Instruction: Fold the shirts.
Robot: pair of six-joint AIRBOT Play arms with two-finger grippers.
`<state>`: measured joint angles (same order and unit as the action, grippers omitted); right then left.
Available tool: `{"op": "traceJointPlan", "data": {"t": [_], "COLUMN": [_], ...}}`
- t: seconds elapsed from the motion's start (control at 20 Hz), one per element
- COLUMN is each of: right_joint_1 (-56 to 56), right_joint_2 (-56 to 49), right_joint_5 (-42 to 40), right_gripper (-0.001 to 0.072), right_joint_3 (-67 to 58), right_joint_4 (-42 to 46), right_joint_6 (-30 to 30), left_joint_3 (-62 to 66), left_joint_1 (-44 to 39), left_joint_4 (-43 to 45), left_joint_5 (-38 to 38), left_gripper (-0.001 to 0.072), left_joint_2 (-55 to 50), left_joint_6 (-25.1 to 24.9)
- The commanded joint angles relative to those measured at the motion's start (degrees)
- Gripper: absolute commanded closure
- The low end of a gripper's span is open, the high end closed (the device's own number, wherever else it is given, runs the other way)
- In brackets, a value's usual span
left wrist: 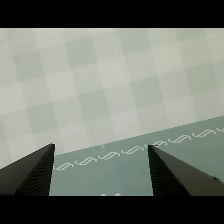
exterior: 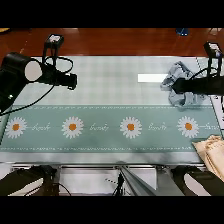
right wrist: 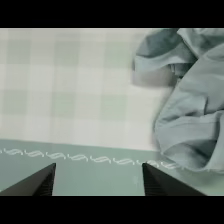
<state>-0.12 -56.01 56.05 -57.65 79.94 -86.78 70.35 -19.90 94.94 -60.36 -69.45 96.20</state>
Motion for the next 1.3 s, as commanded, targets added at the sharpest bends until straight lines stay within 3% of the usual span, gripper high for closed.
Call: {"op": "traceJointPlan", "data": {"t": [0.0,0.1,0.25,0.3,0.35,0.45,0.5,0.7,1.05,1.15,1.2,1.25], "right_joint_1": [0.04,0.04,0.02,-0.68,-2.16,-6.99,-9.68,-14.82,-13.22,-13.27,-13.27,-13.27], "right_joint_2": [0.00,-0.02,-0.09,-0.72,-2.08,-6.40,-8.96,-19.04,-31.89,-34.36,-34.88,-34.73], "right_joint_5": [-6.25,-10.73,-24.92,-28.96,-30.64,-29.79,-29.00,-27.12,-28.09,-29.53,-30.10,-30.62], "right_gripper": [0.0107,0.0107,0.0128,0.0207,0.0214,0.0208,0.0109,0.0104,0.0109,0.0141,0.0240,0.0419], "right_joint_3": [-0.02,-0.02,-0.02,-0.04,-0.04,-0.04,-0.04,-0.02,-0.02,-0.02,-0.02,-0.09], "right_joint_4": [-0.02,0.83,4.35,9.66,15.76,23.74,23.26,18.08,15.96,15.69,15.72,15.87], "right_joint_6": [0.00,0.02,-0.50,-4.28,-9.40,-17.51,-17.70,-17.49,-17.51,-17.55,-17.55,-17.53], "left_joint_3": [0.00,0.00,0.00,0.00,0.13,0.94,1.27,1.27,1.27,1.27,1.27,1.27], "left_joint_1": [0.00,0.02,0.15,0.31,0.33,0.28,0.28,0.28,0.28,0.28,0.28,0.28], "left_joint_4": [-0.02,0.00,0.04,0.04,0.04,0.02,0.00,0.00,0.00,0.00,0.00,0.00], "left_joint_5": [0.22,0.35,3.50,5.64,7.34,7.87,7.74,6.43,5.70,5.73,5.73,5.73], "left_gripper": [-0.0005,-0.0005,-0.0005,-0.0005,-0.0005,-0.0005,-0.0005,-0.0005,-0.0004,-0.0004,-0.0004,-0.0004], "left_joint_2": [-0.26,-0.61,-1.40,-1.51,-1.44,-1.44,-1.42,-1.36,-1.36,-1.36,-1.36,-1.33], "left_joint_6": [0.13,0.11,0.07,-0.61,-0.70,-0.70,-0.70,-0.70,-0.70,-0.72,-0.72,-0.74]}}
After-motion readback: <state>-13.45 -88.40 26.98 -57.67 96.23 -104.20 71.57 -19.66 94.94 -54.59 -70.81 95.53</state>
